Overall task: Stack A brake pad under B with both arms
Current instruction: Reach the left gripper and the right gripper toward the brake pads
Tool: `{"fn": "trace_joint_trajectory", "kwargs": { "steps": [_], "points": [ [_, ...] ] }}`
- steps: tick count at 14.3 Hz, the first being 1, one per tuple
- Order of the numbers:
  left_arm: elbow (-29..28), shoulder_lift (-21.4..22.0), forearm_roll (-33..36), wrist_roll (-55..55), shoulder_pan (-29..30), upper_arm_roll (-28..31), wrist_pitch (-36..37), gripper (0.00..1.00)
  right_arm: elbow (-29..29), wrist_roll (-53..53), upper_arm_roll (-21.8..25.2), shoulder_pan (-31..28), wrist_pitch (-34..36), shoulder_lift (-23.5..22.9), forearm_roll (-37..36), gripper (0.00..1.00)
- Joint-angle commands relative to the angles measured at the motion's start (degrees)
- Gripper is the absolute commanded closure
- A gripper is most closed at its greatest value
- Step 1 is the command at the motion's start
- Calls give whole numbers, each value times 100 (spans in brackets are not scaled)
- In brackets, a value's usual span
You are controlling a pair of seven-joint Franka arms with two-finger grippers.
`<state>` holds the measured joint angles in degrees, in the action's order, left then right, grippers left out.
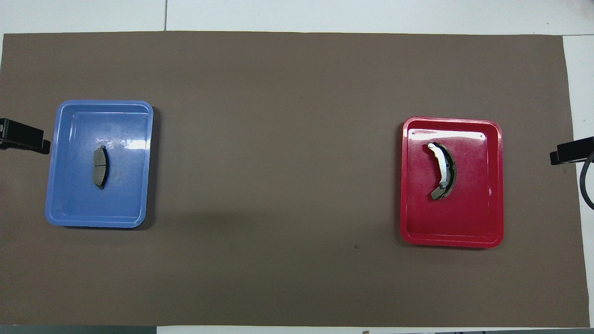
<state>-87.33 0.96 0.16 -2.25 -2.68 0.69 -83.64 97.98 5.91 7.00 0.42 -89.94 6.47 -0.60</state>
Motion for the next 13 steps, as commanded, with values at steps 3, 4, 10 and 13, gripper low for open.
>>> {"fn": "trace_joint_trajectory", "kwargs": {
  "steps": [3,4,10,13],
  "points": [
    [-206,159,-7,50,13,19,-118,0,19,-82,-50,-42,38,30,-71,0],
    [-206,159,-7,50,13,28,-92,0,19,-82,-50,-33,47,30,-71,0],
    [-232,168,-7,15,57,54,-73,0,168,-90,-50,-6,20,82,-71,0],
    [-809,360,-7,15,206,45,-897,0,204,-82,-58,-24,-23,118,-80,0]
  ]
}}
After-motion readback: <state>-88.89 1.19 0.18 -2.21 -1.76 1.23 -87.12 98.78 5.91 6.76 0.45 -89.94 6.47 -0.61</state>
